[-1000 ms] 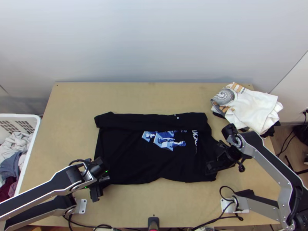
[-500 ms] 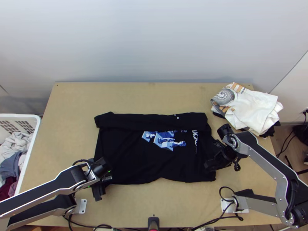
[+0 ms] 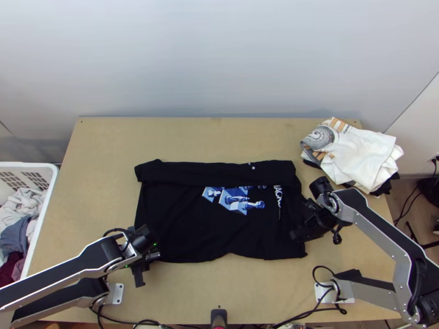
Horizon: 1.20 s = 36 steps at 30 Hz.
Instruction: Fold the t-shirt
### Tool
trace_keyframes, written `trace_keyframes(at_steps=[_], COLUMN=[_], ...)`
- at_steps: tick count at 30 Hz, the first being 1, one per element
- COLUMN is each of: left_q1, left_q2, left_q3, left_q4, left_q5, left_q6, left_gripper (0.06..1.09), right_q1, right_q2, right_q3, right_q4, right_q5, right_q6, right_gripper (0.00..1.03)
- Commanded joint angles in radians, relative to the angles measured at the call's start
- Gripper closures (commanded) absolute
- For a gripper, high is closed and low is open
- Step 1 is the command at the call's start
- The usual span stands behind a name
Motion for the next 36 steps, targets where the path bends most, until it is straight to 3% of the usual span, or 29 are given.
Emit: trace_keyframes(at_steps=[1,7,11,17,20,36], left_q1=[0.058,0.195,0.408,0.657,0.704,0.758], left_q2=[-0.025,-0.070,-0.068,0.056,0.124,0.443], left_q3=[-0.006,0.014,0.099,0.266,0.339,0.582], left_q4=[0.014,-0.022,-0.061,-0.078,-0.068,0.033], left_q5=[0.056,0.116,0.188,0.267,0.282,0.285], left_q6=[0.045,0.147,0.255,0.354,0.359,0.365], left_gripper=[1.03,1.05,1.05,1.05,1.05,1.05], right_q1=[0.004,0.004,-0.027,-0.160,-0.211,-0.223], right_q2=[-0.013,-0.023,-0.057,-0.080,-0.074,0.331], right_q3=[0.001,0.007,0.028,0.123,0.169,0.556], right_q4=[-0.005,-0.027,-0.084,-0.151,-0.154,-0.108], right_q5=[-0.001,-0.002,-0.004,-0.116,-0.162,-0.191], right_q6=[0.017,0.023,-0.001,-0.034,-0.035,-0.003], right_gripper=[1.00,1.00,1.00,1.00,1.00,1.00])
